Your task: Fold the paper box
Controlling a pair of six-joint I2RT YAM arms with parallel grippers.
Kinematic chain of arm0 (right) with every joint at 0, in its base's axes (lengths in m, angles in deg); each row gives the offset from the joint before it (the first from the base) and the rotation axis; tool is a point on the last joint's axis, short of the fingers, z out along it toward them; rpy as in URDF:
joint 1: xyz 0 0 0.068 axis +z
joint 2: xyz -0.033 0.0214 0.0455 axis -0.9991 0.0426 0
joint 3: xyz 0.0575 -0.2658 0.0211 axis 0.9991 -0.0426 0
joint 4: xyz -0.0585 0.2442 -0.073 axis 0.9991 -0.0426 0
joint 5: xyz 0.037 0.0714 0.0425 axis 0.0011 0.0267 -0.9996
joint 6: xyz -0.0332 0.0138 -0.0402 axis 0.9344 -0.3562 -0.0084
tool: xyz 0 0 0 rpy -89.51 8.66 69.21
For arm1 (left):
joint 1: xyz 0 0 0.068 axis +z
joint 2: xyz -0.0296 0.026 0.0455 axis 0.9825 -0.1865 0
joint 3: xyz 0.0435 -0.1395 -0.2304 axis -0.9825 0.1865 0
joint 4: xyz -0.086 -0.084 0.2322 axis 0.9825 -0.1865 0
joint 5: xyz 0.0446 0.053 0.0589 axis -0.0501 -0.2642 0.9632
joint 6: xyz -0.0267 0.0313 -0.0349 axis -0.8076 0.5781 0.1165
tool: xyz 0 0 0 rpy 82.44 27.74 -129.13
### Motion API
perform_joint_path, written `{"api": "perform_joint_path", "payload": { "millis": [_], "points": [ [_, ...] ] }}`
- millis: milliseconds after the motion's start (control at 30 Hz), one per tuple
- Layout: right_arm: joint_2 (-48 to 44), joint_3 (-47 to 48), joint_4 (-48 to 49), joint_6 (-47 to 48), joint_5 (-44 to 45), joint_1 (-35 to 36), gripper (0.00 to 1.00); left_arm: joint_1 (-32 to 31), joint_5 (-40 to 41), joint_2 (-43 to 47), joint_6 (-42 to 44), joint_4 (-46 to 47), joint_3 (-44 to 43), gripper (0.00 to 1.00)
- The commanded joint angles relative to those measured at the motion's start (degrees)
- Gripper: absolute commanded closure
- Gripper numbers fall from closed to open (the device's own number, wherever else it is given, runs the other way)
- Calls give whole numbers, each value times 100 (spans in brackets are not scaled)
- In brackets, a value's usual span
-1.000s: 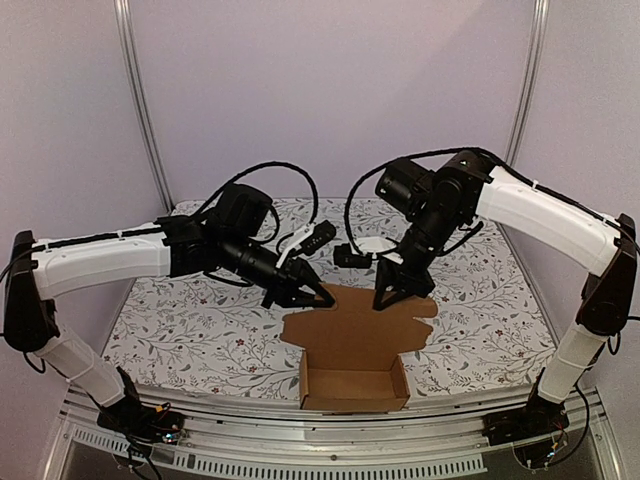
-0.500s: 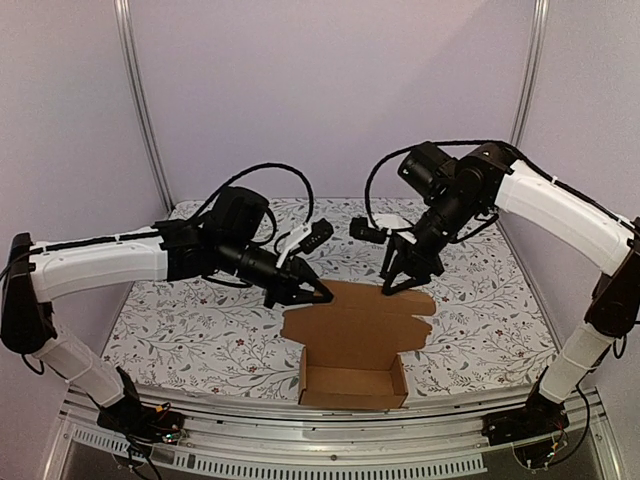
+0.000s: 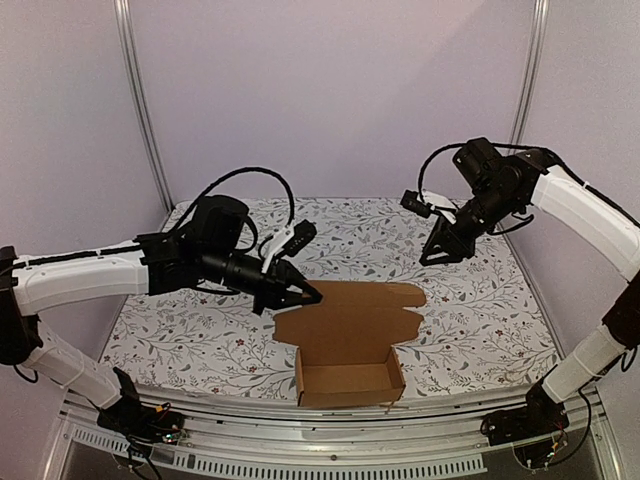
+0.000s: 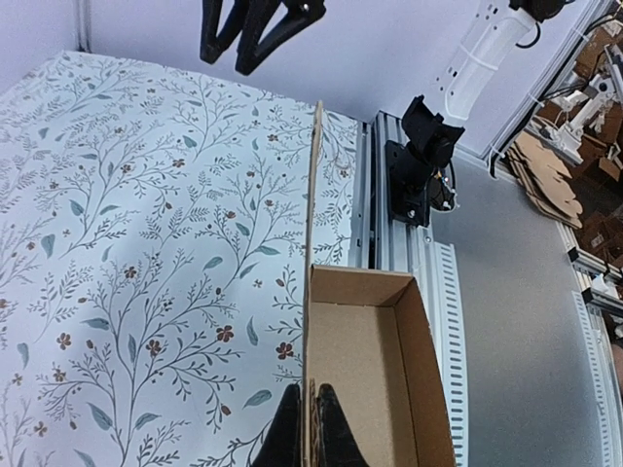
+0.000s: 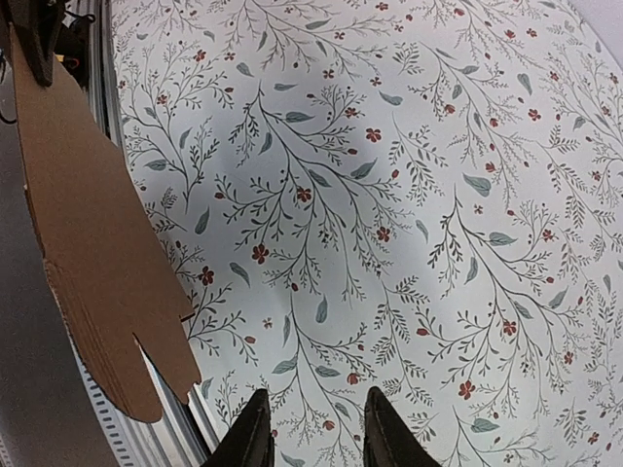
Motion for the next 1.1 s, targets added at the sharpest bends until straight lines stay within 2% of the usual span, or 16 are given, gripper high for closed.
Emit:
{"api": "perform_joint_path", "payload": {
  "millis": [0,500,867,1067],
  "points": [
    [-22,-395,350,69,44,88,72,-57,177,241,-190,476,230,100],
    [34,-390,-186,492,-454,520,71,-30,860,100,-311,544,224,100],
    [-1,-396,-401,384,-801,651,63,-46,670,-154,-563,874,195,100],
    [67,-235,-851,555,-507,679,62,-39,586,-96,-439,754,229,100]
  ]
}}
